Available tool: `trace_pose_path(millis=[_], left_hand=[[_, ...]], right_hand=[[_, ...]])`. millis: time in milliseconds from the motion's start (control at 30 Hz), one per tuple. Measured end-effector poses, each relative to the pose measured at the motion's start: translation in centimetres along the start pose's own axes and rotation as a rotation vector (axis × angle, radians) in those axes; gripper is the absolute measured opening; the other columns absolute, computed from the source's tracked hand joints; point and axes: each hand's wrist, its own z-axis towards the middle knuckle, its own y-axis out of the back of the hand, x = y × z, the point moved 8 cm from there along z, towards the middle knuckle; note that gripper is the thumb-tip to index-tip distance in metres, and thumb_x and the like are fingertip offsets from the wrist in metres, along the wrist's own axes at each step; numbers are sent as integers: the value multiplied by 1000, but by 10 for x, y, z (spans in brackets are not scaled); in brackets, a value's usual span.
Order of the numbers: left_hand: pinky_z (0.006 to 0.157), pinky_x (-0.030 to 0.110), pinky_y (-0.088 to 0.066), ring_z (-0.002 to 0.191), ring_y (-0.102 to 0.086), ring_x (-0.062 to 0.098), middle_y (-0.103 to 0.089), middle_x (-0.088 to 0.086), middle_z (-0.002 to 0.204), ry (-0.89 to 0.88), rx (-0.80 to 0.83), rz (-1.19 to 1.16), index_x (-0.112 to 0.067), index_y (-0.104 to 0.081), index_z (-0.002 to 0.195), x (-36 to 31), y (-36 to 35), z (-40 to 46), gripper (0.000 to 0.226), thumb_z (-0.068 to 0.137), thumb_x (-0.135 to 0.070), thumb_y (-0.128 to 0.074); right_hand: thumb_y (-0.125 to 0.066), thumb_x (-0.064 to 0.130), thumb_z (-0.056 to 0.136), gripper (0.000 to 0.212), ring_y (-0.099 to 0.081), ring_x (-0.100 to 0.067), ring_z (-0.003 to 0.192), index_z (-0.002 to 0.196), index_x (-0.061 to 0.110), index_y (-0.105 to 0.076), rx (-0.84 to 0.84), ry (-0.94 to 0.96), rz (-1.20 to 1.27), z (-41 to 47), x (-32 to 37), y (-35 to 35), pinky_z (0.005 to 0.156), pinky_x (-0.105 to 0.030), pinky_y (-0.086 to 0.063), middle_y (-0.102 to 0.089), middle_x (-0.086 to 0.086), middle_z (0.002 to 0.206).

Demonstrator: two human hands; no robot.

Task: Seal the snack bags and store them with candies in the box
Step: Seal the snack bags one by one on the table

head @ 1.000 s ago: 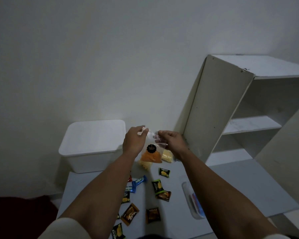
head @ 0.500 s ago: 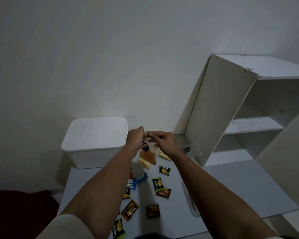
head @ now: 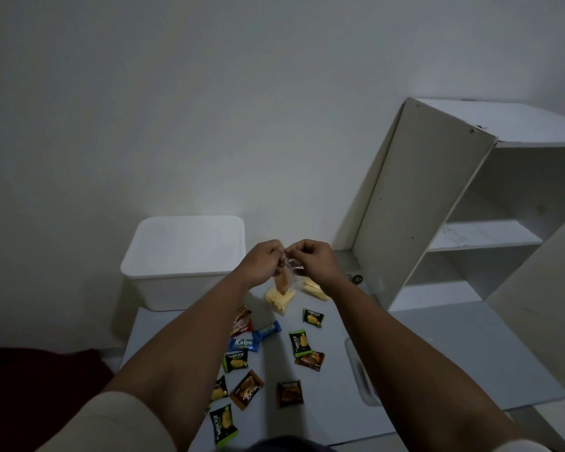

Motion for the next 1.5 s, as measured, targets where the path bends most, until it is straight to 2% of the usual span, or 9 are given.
trace_pose_path(millis=[100, 267, 367, 467, 667, 867, 1100, 1400, 1500], left_hand=[[73, 36, -50, 74, -58, 21, -61, 8, 79, -29, -12, 53, -14, -54, 76, -5, 2, 2, 31, 103, -15, -38], [71, 43, -52, 67, -54, 20, -58, 2, 72, -88, -146, 176, -21, -48, 73, -19, 11, 4, 28, 100, -24, -40], [67, 44, -49, 62, -52, 20, -56, 5, 70, -139, -97, 213, -17, -46, 76, -29, 6, 5, 27, 101, -19, -37], [79, 53, -55, 69, -55, 21, -57, 1, 72, -168, -61, 189, -23, -47, 73, -31, 7, 5, 29, 101, -26, -40], [67, 40, -48, 66, -55, 21, -61, 4, 70, -173, -77, 219, -8, -50, 81, -32, 0, -1, 24, 100, -23, -46], [61, 31, -41, 61, -53, 15, -60, -2, 70, -227, -140, 274, -19, -50, 73, -49, 3, -2, 30, 102, -19, -43], [80, 46, -60, 70, -71, 20, -72, 2, 68, -177, -115, 200, -15, -65, 69, -40, 6, -4, 29, 93, -16, -49], [83, 43, -59, 74, -73, 12, -75, -1, 75, -161, -130, 282, -14, -71, 79, -29, 7, -5, 30, 100, -18, -50], [82, 42, -60, 74, -73, 13, -75, -2, 73, -158, -188, 226, -18, -68, 75, -28, 9, -9, 24, 94, -20, -53]], right_hand=[[-62, 6, 98, 10, -71, -16, 75, 92, 3, -69, -3, 28, 3, -1, 5, 0, 63, -23, -57, -72, -12, 86], [-63, 5, 98, 19, -72, -12, 68, 103, -14, -65, 22, 33, 46, -6, 14, -2, 64, -23, -57, -71, -10, 82], [-65, 6, 96, 19, -73, -18, 71, 103, -12, -65, 10, 5, 83, -6, 16, 4, 67, -29, -61, -72, -12, 83], [-65, 7, 97, 21, -72, -21, 72, 104, -12, -64, -4, 11, 73, -4, 20, 8, 71, -35, -62, -71, -15, 85], [-62, 3, 99, 12, -68, -29, 76, 99, -9, -66, -64, 75, 77, 1, 32, 17, 71, -36, -62, -68, -20, 85], [-62, -2, 97, 9, -67, -26, 70, 93, -8, -67, -81, 48, 168, 4, 35, 23, 69, -34, -63, -66, -23, 82], [-63, -5, 95, 13, -67, -20, 69, 103, -15, -65, -39, 54, 127, 2, 36, 22, 69, -30, -61, -66, -19, 83], [-71, -7, 87, 14, -72, -31, 82, 99, -12, -69, 74, -96, -51, -6, 22, 13, 72, -33, -63, -71, -34, 100], [-66, -11, 88, 10, -70, -30, 80, 98, -14, -68, 43, -67, -44, -2, 27, 16, 72, -33, -64, -69, -36, 94]])
